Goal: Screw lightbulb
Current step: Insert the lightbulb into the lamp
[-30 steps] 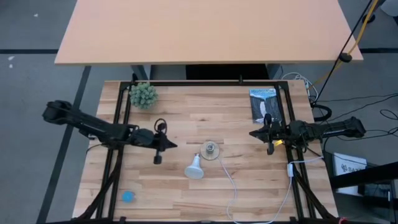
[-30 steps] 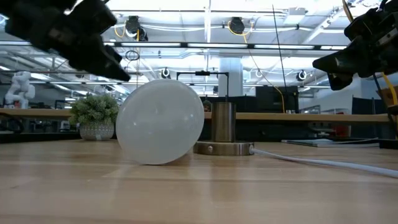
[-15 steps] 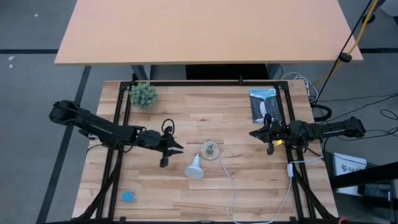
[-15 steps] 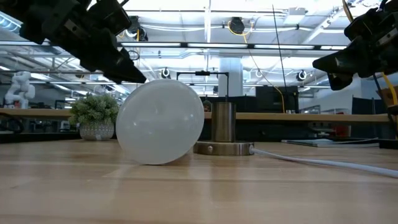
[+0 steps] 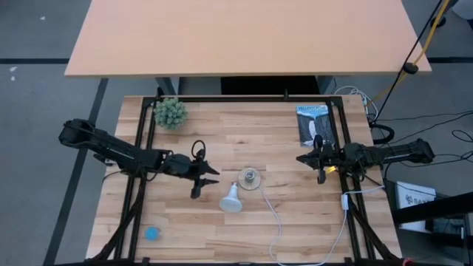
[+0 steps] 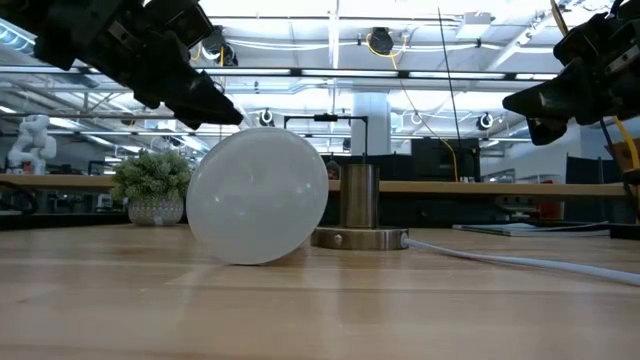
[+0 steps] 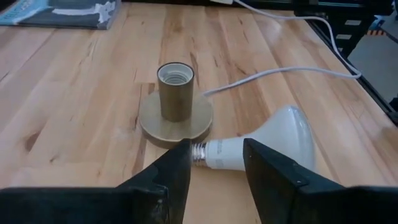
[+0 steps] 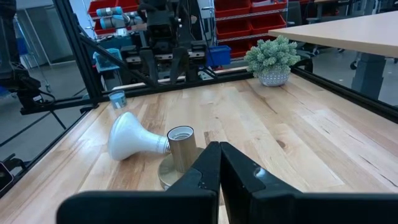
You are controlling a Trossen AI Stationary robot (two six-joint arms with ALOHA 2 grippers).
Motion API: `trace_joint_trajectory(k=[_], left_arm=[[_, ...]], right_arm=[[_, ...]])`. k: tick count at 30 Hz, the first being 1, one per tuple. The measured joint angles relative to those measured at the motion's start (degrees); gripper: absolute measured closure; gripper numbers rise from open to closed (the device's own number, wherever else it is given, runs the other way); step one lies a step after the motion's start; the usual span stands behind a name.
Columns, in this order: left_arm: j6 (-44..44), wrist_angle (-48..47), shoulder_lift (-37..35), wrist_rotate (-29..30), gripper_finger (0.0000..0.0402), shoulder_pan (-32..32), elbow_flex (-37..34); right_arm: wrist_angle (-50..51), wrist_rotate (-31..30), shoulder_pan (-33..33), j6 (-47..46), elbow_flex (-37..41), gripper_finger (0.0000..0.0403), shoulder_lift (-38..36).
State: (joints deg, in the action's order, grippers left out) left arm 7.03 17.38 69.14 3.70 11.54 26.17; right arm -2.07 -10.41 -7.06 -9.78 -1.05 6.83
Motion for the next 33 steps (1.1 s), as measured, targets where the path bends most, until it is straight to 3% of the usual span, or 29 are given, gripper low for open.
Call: trace_joint_trajectory(k=[9,15,22,33], left_arm=[[0.82,-0.13,0.00,-0.10,0.0250,0.10,0.00],[-0.07,-0.13,0.00,-5.10,0.0250,0.21,-0.02],[1.70,0.06,0.00,-4.68,0.0250,-0.94,-0.02],[1.51,8.82,-0.04,-4.13,0.0250,-1.19,-0.04]], right_arm=[[0.00,0.00,0.01,0.00,0.00,0.0403,0.00],[-0.02,0.00,0.01,0.00,-0.01,0.0403,0.00],[-0.01,-0.01,0.00,0.00,0.00,0.0403,0.00],[-0.01,0.00,0.00,0.00,0.00,0.0403,0.00]])
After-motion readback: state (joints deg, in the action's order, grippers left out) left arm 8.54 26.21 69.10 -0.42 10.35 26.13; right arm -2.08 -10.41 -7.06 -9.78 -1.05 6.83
